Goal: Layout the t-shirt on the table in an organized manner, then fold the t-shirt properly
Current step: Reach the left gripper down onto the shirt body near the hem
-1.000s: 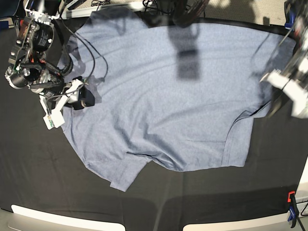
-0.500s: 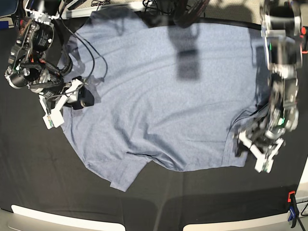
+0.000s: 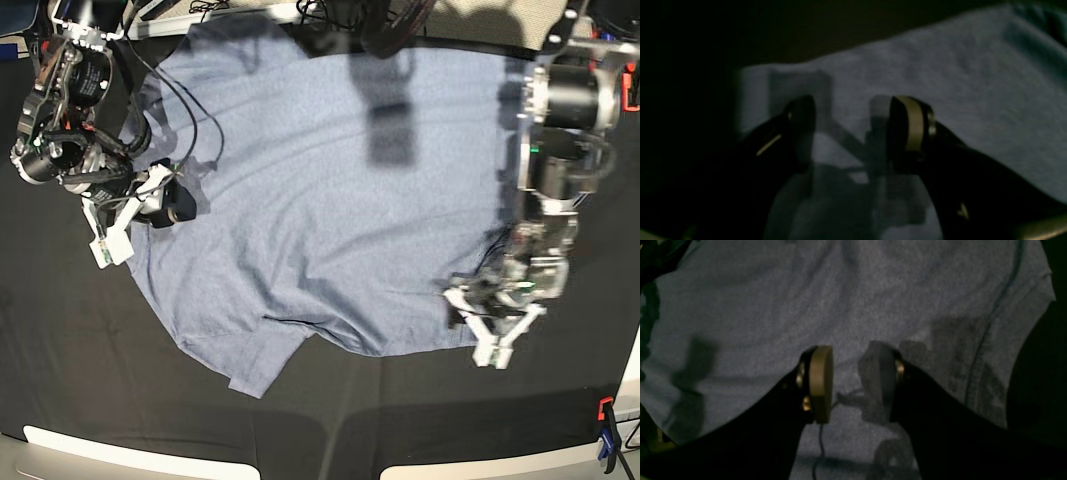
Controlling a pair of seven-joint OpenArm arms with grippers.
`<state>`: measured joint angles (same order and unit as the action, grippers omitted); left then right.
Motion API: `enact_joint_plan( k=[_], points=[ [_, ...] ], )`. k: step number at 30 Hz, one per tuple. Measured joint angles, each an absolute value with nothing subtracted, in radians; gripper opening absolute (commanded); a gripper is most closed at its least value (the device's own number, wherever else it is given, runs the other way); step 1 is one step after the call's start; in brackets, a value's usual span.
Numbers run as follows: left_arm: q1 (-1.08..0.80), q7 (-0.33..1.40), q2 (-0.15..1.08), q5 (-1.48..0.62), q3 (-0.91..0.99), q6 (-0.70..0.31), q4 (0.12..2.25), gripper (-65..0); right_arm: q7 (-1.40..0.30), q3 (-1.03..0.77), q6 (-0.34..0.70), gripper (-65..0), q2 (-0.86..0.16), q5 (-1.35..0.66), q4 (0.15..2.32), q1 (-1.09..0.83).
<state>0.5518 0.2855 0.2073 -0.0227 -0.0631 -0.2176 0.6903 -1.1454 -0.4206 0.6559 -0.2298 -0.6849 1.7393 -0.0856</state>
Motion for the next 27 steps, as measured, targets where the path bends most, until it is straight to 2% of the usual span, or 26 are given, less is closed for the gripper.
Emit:
enact_joint_plan(
  k=[3,5,7,12,14,16,23,27],
  points=[
    [0.552,0.266,0.183,0.001,-0.064,-0.138,0.688,-34.2,-1.146,-0.421,0.656,-42.3,-0.23,-0.684,1.739,-0.086],
    [0.553,0.261,0.184,0.002,-0.064,-0.119,0.687,-38.0,-1.145,-0.421,0.656,-42.3,-0.23,-0.684,1.739,-0.086],
    [0.553,0.261,0.184,0.005,-0.064,-0.056,0.681,-41.2,-1.146,-0.421,0.656,-42.3,-0.23,-0.685,1.739,-0.086],
    [0.555,0.238,0.197,0.004,-0.064,-0.052,0.636,-44.0,-1.146,-0.421,0.656,-42.3,-0.23,-0.686,1.739,-0.086],
    [0.558,0.235,0.196,0.001,-0.064,-0.052,0.62,-52.1,-1.145,-0.421,0.656,-42.3,-0.23,-0.692,1.739,-0.086],
    [0.557,0.235,0.194,0.0,-0.064,-0.052,0.619,-65.0,-1.146,-0.421,0.656,-42.3,-0.23,-0.692,1.739,-0.086],
    [0.566,0.249,0.202,0.001,-0.064,-0.052,0.622,-65.0,-1.134,-0.421,0.656,-42.3,-0.23,-0.692,1.739,-0.086],
    [0.566,0.251,0.265,-0.002,-0.065,0.043,0.664,-65.0,-1.132,-0.421,0.656,-42.3,-0.23,-0.691,1.739,-0.086]
  ],
)
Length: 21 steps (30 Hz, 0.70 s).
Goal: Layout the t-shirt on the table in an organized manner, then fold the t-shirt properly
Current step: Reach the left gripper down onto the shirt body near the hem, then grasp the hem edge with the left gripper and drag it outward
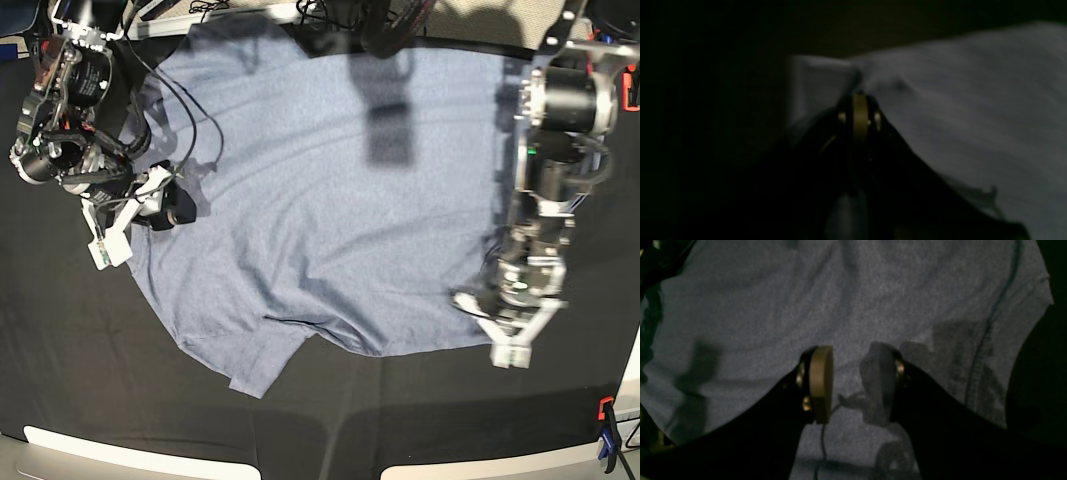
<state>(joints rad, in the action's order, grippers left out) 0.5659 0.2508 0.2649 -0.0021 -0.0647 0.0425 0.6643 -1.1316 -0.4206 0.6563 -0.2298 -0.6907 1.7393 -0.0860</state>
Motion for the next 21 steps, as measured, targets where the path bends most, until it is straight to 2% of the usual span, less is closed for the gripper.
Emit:
enact_joint_plan(
  k=[7,11,14,17,18,21],
  points=[
    [0.564,0.111,0.442,-0.064,-0.064,0.064,0.678,-65.0,-1.132,-0.421,0.656,-42.3,-0.23,-0.691,1.739,-0.086],
    [0.564,0.021,0.49,-0.085,-0.065,0.064,0.678,-65.0,-1.132,-0.421,0.656,-42.3,-0.23,-0.691,1.739,-0.086],
    [0.566,0.014,0.506,-0.085,-0.065,0.064,0.678,-65.0,-1.132,-0.421,0.656,-42.3,-0.23,-0.692,1.739,-0.086],
    [0.566,0.014,0.5,-0.083,-0.065,0.064,0.678,-46.4,-1.132,-0.421,0.656,-42.3,-0.23,-0.692,1.739,-0.086],
    [0.567,0.014,0.498,-0.081,-0.065,0.064,0.678,-44.2,-1.132,-0.421,0.656,-42.3,-0.23,-0.692,1.739,-0.086],
    [0.572,0.014,0.497,-0.081,-0.065,0.064,0.678,-44.3,-1.132,-0.421,0.656,-42.3,-0.23,-0.692,1.739,-0.086]
  ],
)
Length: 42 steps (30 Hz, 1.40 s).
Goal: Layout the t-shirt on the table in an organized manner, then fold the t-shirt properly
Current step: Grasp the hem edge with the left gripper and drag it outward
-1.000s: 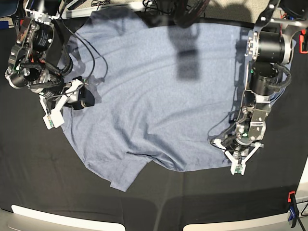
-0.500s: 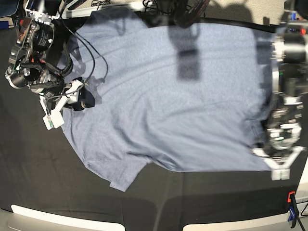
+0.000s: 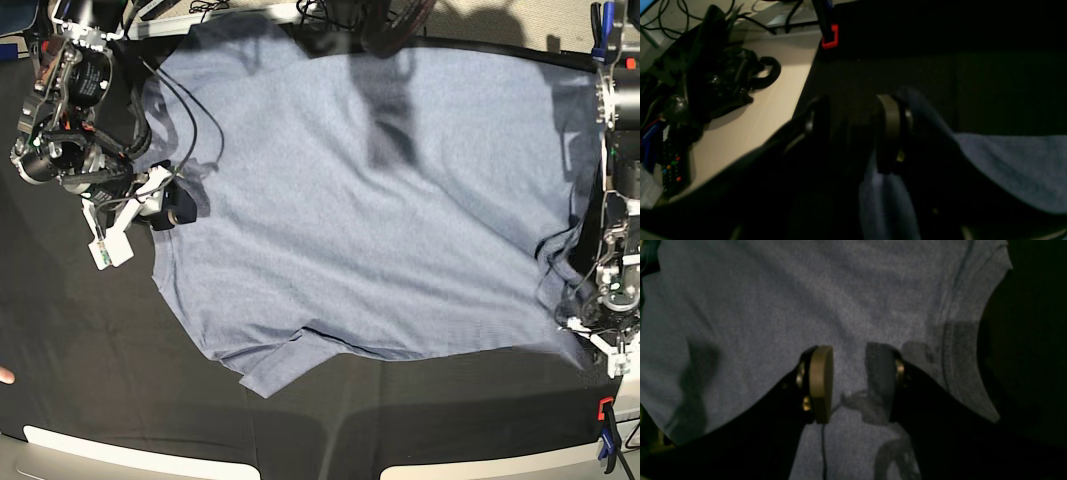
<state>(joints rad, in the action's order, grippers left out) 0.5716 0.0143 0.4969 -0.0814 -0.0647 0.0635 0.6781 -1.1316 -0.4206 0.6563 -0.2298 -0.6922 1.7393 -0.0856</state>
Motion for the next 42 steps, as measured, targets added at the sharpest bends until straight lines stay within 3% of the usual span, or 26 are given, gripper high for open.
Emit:
enact_joint_plan(
  k=[5,10,14,18,23,31,34,39,42],
  points=[
    [0.572,0.031,0.52,-0.081,-0.065,0.064,0.678,-45.1,-1.132,-0.421,0.656,-42.3,-0.23,-0.693,1.739,-0.086],
    [0.545,0.206,0.525,-0.156,-0.065,0.056,0.73,-51.5,-1.132,-0.421,0.656,-42.3,-0.229,-0.693,1.739,-0.086],
    [0.45,0.242,0.512,-0.206,-0.065,-0.143,0.889,-49.5,-1.131,-0.421,0.657,-42.3,-0.23,-0.696,1.739,-0.086],
    [0.393,0.272,0.443,-0.207,-0.066,-0.167,0.978,-45.8,-1.132,-0.421,0.657,-42.3,-0.23,-0.7,1.739,-0.085],
    [0.393,0.308,0.363,-0.087,-0.065,0.009,0.916,-45.8,-1.146,-0.421,0.657,-42.3,-0.23,-0.7,1.739,-0.086],
    [0.392,0.28,0.347,-0.021,-0.065,0.091,0.824,-48.4,-1.146,-0.421,0.657,-42.3,-0.23,-0.699,1.739,-0.086],
    [0.39,0.27,0.366,0.056,-0.065,0.105,0.817,-56.7,-1.146,-0.421,0.657,-42.3,-0.23,-0.699,1.739,-0.086],
    [0.391,0.206,0.456,0.082,-0.066,0.234,0.816,-57.0,-1.146,-0.421,0.658,-42.3,-0.23,-0.698,1.739,-0.086],
    [0.391,0.182,0.535,0.084,-0.065,0.26,0.816,-56.7,-1.146,-0.421,0.658,-42.3,-0.23,-0.699,1.739,-0.086]
  ],
)
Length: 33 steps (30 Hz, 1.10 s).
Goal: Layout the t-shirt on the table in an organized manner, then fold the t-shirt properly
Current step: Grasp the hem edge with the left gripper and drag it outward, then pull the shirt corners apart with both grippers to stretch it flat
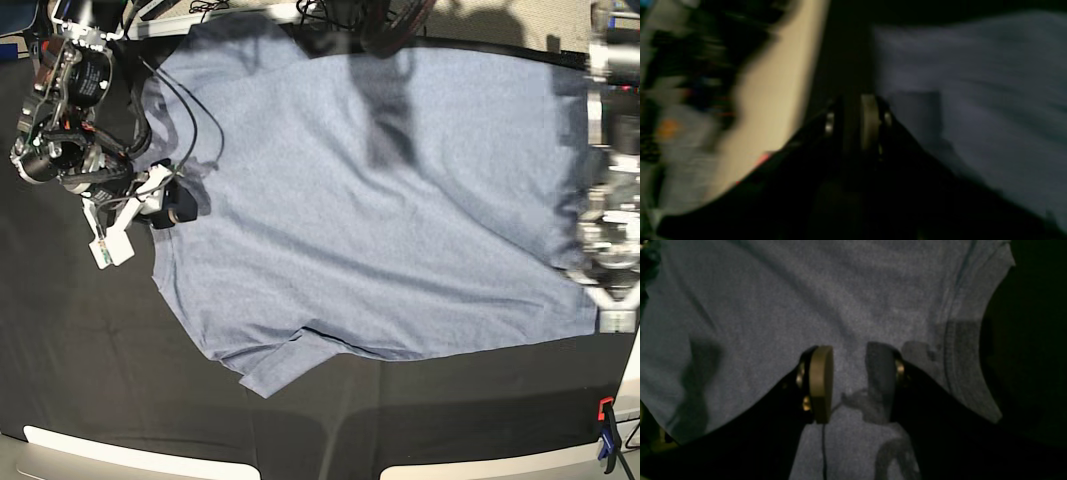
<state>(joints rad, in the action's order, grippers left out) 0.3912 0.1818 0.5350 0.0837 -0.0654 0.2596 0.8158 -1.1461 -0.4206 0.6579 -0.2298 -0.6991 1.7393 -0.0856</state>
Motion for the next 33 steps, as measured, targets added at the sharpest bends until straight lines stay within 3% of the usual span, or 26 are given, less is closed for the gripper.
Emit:
enact_joint_plan(
  k=[5,11,18,22,27,30,33],
  points=[
    [0.392,0.21,0.59,0.025,-0.064,0.262,0.816,-56.8,-1.146,-0.421,0.658,-42.3,-0.23,-0.7,1.739,-0.086],
    [0.379,0.31,0.529,-0.078,-0.065,0.252,0.85,-56.8,-1.052,-0.397,0.674,-42.4,-0.23,-0.66,1.739,-0.064],
    [0.266,0.342,0.427,-0.081,-0.067,0.191,1.201,-56.9,-0.959,-0.136,0.696,-42.4,-0.23,-0.286,1.739,0.067],
    [0.179,0.37,0.393,-0.087,-0.067,0.187,1.348,-56.9,-0.92,-0.031,0.663,-42.4,-0.23,-0.179,1.712,0.136],
    [0.099,0.429,0.391,-0.074,-0.066,0.173,1.425,-57.3,-0.919,-0.023,0.629,-42.3,-0.233,-0.188,1.567,0.253],
    [0.044,0.451,0.392,-0.024,-0.064,0.171,1.485,-63.8,-0.977,-0.044,0.625,-42.4,-0.238,-0.269,1.505,0.303],
    [-0.049,0.455,0.391,-0.028,-0.048,0.171,1.584,-65.0,-1.065,-0.083,0.648,-42.4,-0.242,-0.401,1.515,0.307]
  ],
)
